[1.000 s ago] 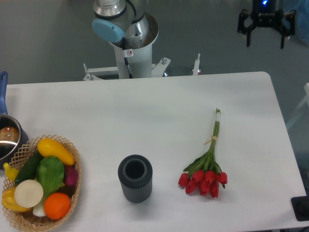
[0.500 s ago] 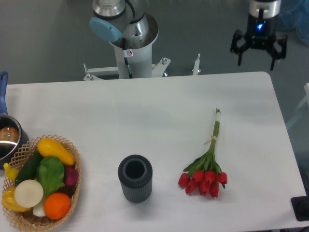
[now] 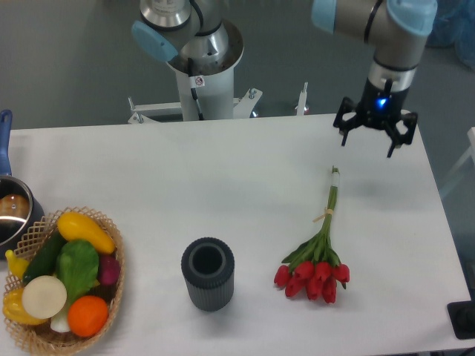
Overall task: Pick up the flowers from the table
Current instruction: 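Lower the open gripper toward the green stems of the red tulips, then position the open gripper around the tulip stems above the bloom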
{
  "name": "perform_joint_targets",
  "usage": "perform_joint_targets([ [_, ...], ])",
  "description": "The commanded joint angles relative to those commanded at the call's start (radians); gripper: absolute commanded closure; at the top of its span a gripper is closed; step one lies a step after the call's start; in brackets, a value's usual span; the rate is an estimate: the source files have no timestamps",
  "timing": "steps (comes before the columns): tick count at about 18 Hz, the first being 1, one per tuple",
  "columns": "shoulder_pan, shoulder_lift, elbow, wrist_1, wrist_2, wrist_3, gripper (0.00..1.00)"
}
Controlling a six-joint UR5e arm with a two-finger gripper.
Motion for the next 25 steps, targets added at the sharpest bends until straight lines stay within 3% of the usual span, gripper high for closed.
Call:
perform_joint_targets([
  [3,-0.018,-0.037,0.002,0.012,-0.031,-0.026,0.00],
  [8,-0.063,-0.135,0.003,0.156,-0.031,-0.038,0.00],
  [17,-0.084,-0.189,0.017,0.172,-0.026,-0.040,0.00],
  [20,-0.098,-0.212,0.018,0.222,-0.025,-0.037,0.00],
  [25,-0.120,-0.233,0.021,0.235,-0.005,-0.035,0.00],
])
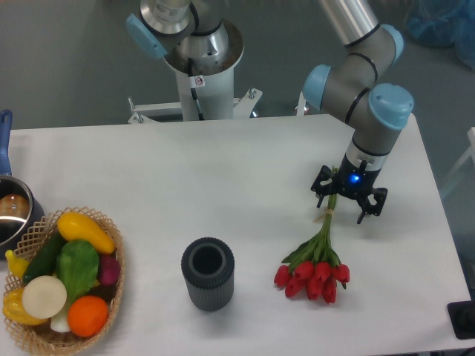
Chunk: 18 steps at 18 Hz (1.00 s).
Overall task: Pick up the flowers from the table
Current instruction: 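Position the open gripper around the tulip stems above the bloom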
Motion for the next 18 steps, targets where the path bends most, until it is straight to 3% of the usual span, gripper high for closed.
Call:
perform_joint_targets([
  [8,-0.031,-0.023,0.002,-0.002,0.025,-0.003,0.00],
  [18,-0.032,-0.031,0.005,-0.002,0.026,-0.002,0.38],
])
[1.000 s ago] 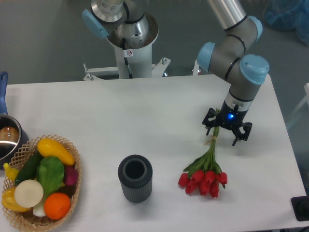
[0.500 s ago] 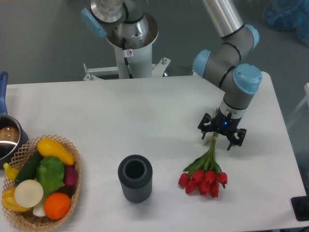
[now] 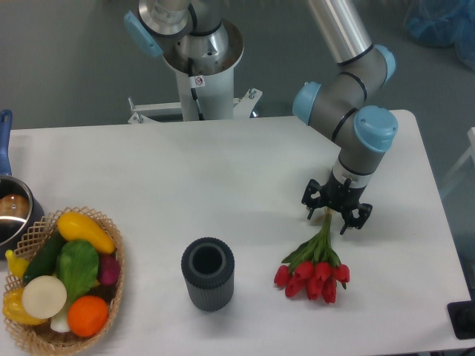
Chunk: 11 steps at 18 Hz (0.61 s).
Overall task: Pick up the flowers from the table
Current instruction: 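Position the open gripper around the tulip stems above the bloom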
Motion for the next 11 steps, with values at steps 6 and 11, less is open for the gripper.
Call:
perform_joint_targets([
  [6,0.000,0.000,0.006,0.000,0.000,-0.002,0.60],
  [11,0.002,0.000,0.015,-0.002,0.000,0.000,0.70],
])
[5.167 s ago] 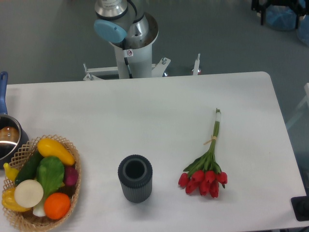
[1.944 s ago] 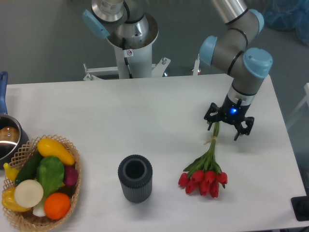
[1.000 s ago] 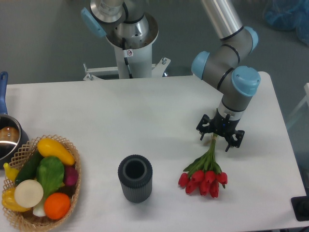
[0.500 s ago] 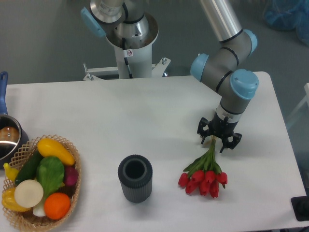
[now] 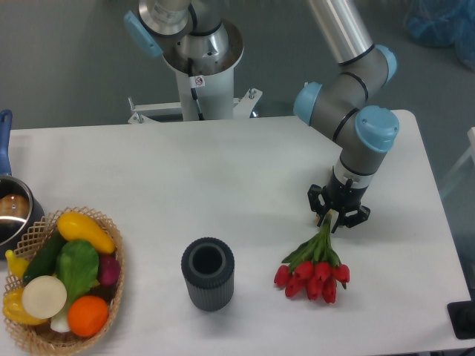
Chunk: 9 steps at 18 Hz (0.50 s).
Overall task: Pick up the flowers from the table
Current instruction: 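Position the open gripper around the tulip stems above the bloom, then close the gripper on the tulip stems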
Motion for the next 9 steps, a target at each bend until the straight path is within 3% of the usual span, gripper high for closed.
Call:
perform_joint_targets([
  [2,0.000,0.000,0.006,0.000,0.000,-0.003,0.75],
  [3,0.000,0.000,0.008,0.000,0.000,-0.003,0.86],
  [9,0.003,0.011,0.017,0.000,0.000,-0.003,0.85],
])
